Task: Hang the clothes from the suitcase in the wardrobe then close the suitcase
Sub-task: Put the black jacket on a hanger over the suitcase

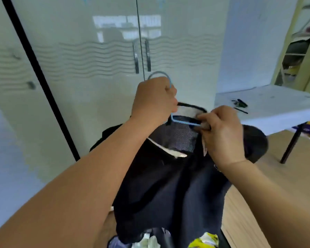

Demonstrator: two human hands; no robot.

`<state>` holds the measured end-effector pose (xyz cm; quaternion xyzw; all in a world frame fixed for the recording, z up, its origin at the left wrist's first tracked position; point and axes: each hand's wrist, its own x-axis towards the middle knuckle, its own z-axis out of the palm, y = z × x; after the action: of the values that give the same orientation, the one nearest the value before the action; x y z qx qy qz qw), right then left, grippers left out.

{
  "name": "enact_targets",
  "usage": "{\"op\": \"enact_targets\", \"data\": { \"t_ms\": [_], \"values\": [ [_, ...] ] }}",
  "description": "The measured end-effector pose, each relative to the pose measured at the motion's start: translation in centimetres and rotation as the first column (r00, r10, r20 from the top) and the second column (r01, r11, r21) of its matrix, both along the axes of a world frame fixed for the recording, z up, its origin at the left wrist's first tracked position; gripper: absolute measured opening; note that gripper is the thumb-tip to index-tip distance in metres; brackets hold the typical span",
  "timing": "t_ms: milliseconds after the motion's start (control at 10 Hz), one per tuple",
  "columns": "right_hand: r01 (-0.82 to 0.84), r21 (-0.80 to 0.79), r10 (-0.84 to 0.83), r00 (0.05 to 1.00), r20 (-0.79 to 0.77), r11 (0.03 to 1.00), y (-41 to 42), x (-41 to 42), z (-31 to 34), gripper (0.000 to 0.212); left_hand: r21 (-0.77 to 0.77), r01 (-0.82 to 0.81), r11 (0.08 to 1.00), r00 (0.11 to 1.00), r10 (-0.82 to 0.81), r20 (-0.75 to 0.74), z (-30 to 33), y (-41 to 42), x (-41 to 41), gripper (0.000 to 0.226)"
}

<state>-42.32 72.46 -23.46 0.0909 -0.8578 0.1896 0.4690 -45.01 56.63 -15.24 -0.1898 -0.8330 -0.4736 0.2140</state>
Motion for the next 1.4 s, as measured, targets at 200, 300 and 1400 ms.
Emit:
{"op": "enact_targets", "data": {
  "t_ms": [200, 300, 1400],
  "values": [
    [-0.123, 0.037, 0.117, 0.986, 0.119, 0.992, -3.8, 3.0, 9.7, 0.031, -0.091, -0.434, 0.896, 0.898, 0.422, -0.127, 11.0, -4.8, 3.3, 0.022],
    [-0.294, -0.02, 0.294, 0.945, 0.144, 0.956, -4.7, 4.0, 15.3, 0.013, -0.078, -0.471, 0.879, 0.874, 0.454, -0.174, 15.0, -7.5, 5.8, 0.021],
    [-0.759, -0.276, 0.741, 0.372, 0.559, 0.59, -30.9, 14.0, 24.4, 0.043, -0.347, -0.782, 0.518, 0.611, 0.745, -0.268, 23.0, -35.1, 20.7, 0.022]
  ]
}}
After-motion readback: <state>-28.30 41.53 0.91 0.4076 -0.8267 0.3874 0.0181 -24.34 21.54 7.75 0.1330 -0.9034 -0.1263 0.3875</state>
